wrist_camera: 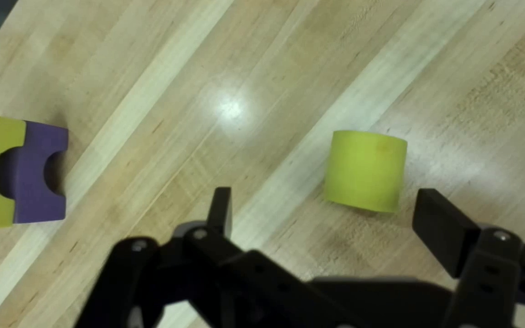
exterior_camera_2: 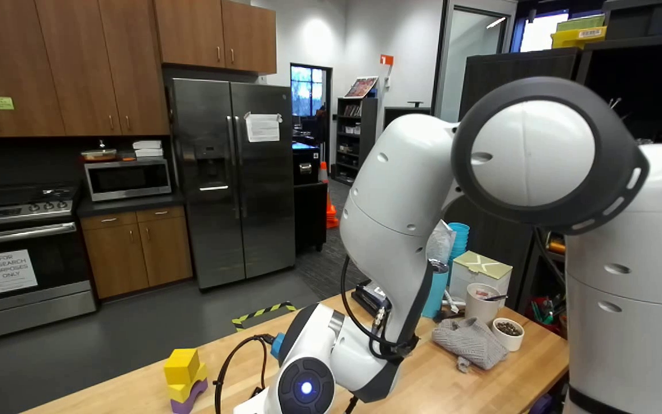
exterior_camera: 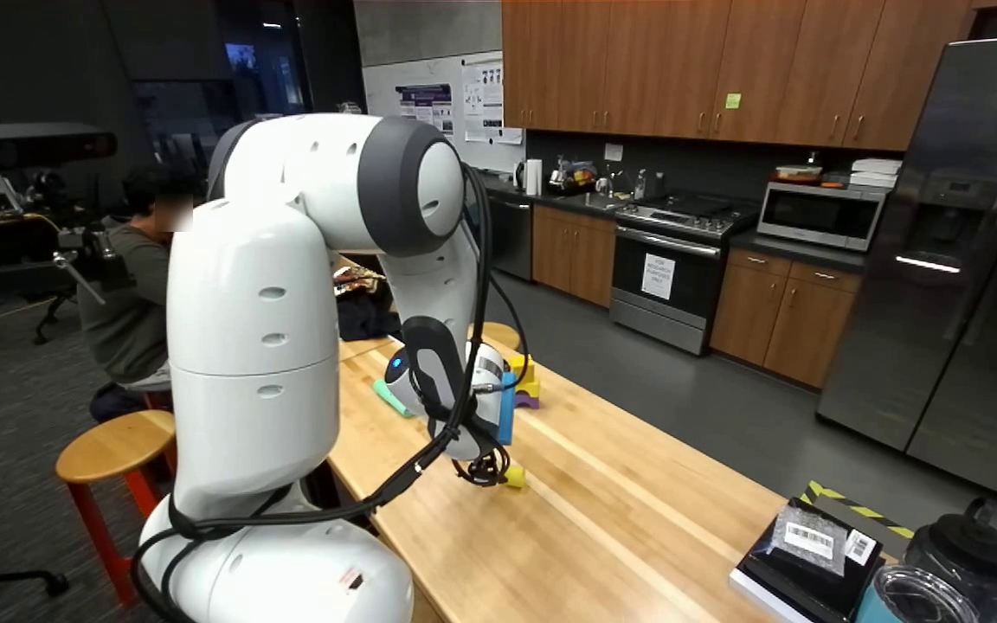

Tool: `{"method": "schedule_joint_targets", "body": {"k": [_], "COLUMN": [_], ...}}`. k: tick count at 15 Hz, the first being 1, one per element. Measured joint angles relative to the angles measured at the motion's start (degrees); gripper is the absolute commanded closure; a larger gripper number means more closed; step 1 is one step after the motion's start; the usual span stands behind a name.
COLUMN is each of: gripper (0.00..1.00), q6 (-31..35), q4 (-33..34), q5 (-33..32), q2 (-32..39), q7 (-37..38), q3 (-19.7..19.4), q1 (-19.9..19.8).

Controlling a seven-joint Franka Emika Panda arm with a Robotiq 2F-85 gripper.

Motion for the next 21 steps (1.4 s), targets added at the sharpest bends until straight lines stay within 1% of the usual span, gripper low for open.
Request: {"method": "schedule_joint_targets", "body": {"k": [4,5,6,7,12,14,21], "gripper": [0.00,0.25,0.27,0.32,0.74,0.86,0.86], "q6": [0.1,0.1,0.2,0.3,0.9,1.0,1.3], "q4": [0.5,0.6,0.6,0.7,1.3,1.4,1.8], "q5": [0.0,0.0,0.0,0.0,-0.4,-0.9,-1.4], "q2": [0.9,1.2,1.3,1.5,2.3,2.6,2.8], "q7": [0.1,0.1,0.1,0.1,0.2,0.3,0.4], "q3": [0.0,-0.1,-0.1,-0.1,-0.1,-0.1,-0.1], "q1": [-0.2,-0.3,-0.5,-0.6,-1.2,-1.4,-1.5]}}
